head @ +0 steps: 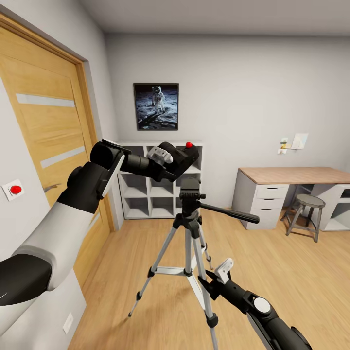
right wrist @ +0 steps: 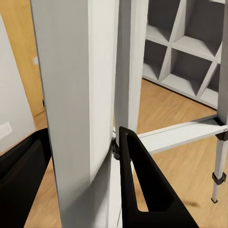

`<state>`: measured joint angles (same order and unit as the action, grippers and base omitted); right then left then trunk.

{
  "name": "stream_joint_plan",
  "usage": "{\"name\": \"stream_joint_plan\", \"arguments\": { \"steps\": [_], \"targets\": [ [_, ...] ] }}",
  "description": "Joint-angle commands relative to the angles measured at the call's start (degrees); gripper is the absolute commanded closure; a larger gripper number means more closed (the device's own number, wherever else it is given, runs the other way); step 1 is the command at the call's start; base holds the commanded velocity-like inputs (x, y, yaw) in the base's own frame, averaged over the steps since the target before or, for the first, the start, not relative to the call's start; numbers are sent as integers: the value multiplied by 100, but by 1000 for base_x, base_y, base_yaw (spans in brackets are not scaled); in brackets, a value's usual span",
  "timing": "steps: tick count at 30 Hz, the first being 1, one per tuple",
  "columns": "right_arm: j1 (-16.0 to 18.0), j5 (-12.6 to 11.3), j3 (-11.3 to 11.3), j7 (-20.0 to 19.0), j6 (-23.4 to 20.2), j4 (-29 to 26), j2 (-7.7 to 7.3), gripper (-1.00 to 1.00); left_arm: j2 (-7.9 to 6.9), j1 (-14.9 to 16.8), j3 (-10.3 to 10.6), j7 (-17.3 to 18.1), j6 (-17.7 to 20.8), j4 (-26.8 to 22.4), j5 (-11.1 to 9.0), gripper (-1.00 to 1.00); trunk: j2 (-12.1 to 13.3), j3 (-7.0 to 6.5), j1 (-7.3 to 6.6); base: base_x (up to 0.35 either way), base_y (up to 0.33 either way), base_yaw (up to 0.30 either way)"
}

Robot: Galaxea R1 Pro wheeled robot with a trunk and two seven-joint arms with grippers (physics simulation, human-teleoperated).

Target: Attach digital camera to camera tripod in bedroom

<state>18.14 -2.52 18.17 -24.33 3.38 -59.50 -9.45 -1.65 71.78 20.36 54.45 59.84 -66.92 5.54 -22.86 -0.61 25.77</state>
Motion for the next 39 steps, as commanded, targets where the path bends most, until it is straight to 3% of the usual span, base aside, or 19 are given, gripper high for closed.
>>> {"name": "stream_joint_plan", "arguments": {
  "steps": [1, 39],
  "targets": [
    [5, -56, 9, -5, 14, 0, -4, 100, -2, 3, 3, 57, 16, -5, 52, 100, -5, 2, 2, 0, 0, 0],
    [5, -90, 2, -46, -197, 184, 9, 100, -2, 3, 3, 57, 16, -5, 52, 100, -5, 2, 2, 0, 0, 0]
  ]
}}
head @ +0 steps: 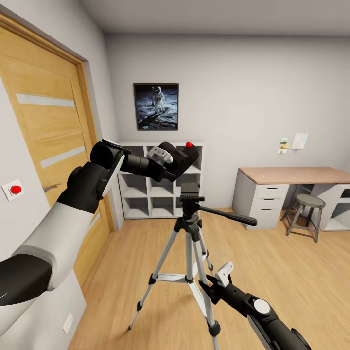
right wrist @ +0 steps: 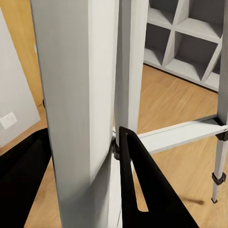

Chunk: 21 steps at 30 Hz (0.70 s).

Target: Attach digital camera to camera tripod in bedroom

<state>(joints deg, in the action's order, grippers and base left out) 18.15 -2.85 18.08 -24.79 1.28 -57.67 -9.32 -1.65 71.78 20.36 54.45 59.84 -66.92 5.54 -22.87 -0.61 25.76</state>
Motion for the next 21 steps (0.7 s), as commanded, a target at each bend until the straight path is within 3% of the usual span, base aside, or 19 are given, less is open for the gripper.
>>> {"name": "stream_joint_plan", "arguments": {
  "steps": [1, 21],
  "targets": [
    [5, -57, 12, 0, 13, 0, -4, 100, -2, 3, 3, 57, 16, -5, 52, 100, -5, 2, 2, 0, 0, 0],
    [5, -57, 12, -15, 16, 71, 18, 100, -2, 3, 3, 57, 16, -5, 52, 100, -5, 2, 2, 0, 0, 0]
  ]
}}
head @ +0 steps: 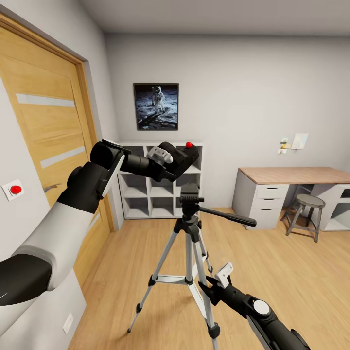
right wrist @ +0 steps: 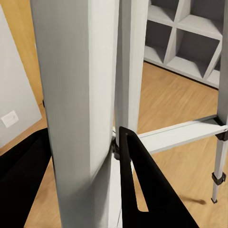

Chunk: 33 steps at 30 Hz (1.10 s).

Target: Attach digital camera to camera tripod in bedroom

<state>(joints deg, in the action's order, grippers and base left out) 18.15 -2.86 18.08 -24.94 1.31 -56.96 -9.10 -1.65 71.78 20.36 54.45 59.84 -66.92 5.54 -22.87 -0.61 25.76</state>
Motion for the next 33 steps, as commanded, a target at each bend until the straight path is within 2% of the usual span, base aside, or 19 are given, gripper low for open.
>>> {"name": "stream_joint_plan", "arguments": {
  "steps": [1, 18, 24, 28, 31, 32, 33],
  "targets": [
    [5, -57, 12, -1, 14, 0, -5, 100, -2, 3, 3, 57, 16, -5, 52, 100, -5, 2, 2, 0, 0, 0],
    [5, -57, 12, -2, 15, 0, -4, 100, 41, 3, -6, 57, 16, -1, 52, 100, -5, 2, 2, 0, 0, 0],
    [5, -57, 12, -2, 17, 0, -4, 100, 136, 3, 3, 61, 16, 11, 52, 100, -5, 2, 2, 0, 0, 0],
    [5, -57, 15, -2, 18, 0, -4, 100, 137, 3, -1, 85, 16, 40, 52, 100, -5, 2, 2, 0, 0, 0],
    [5, -57, 16, -2, 18, 0, -4, 100, 97, 3, -10, 292, 16, 201, 51, 100, -5, 2, 2, 0, 0, 0],
    [5, -57, 18, -2, 18, 0, -4, 100, 86, 3, -12, 475, 16, 313, 52, 100, -5, 2, 2, 0, 0, 0],
    [5, -57, 19, -2, 19, 0, -4, 100, 69, 7, -14, 868, 16, 559, 52, 100, -5, 2, 2, 0, 0, 0]
  ]
}}
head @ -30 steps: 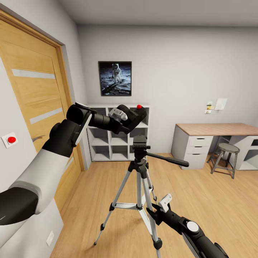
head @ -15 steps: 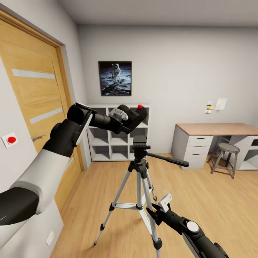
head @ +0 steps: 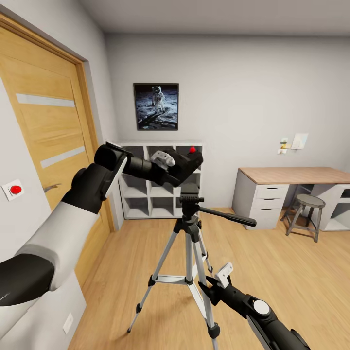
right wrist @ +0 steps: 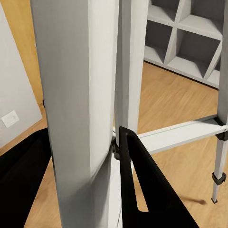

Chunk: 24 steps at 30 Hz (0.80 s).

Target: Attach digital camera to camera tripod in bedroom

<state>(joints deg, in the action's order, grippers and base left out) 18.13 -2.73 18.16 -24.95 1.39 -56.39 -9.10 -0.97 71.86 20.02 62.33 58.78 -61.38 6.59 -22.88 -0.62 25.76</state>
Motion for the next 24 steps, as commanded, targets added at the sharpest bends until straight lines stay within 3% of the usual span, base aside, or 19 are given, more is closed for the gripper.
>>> {"name": "stream_joint_plan", "arguments": {
  "steps": [1, 8, 11, 15, 19, 24],
  "targets": [
    [7, -70, 11, -1, 11, -56, -4, 100, -11, 2, 20, 161, 122, 48, -53, 100, -4, 2, 2, 0, 0, 0],
    [5, -70, 13, -1, 6, -54, -4, 100, -151, 142, 20, 494, 122, 298, -53, 100, -4, 2, 2, 0, 0, 0],
    [6, -70, 22, -1, 9, -53, -4, 100, -165, 237, 28, 1153, 122, 394, -48, 100, -4, 2, 2, 0, 0, 0],
    [6, -65, 71, -1, 9, -29, -4, 100, -187, 390, 67, 1376, 122, 401, -45, 100, -4, 2, 2, 0, 0, 0],
    [2, -66, 125, -1, 10, -12, -4, 100, -220, 464, 249, 1431, 122, 390, -44, 100, -4, 2, 2, 0, 0, 0],
    [0, -65, 142, -1, 11, -4, -2, 100, -274, 724, 803, 1875, 122, 382, -44, 100, -4, 2, 2, 0, 0, 0]
  ]
}}
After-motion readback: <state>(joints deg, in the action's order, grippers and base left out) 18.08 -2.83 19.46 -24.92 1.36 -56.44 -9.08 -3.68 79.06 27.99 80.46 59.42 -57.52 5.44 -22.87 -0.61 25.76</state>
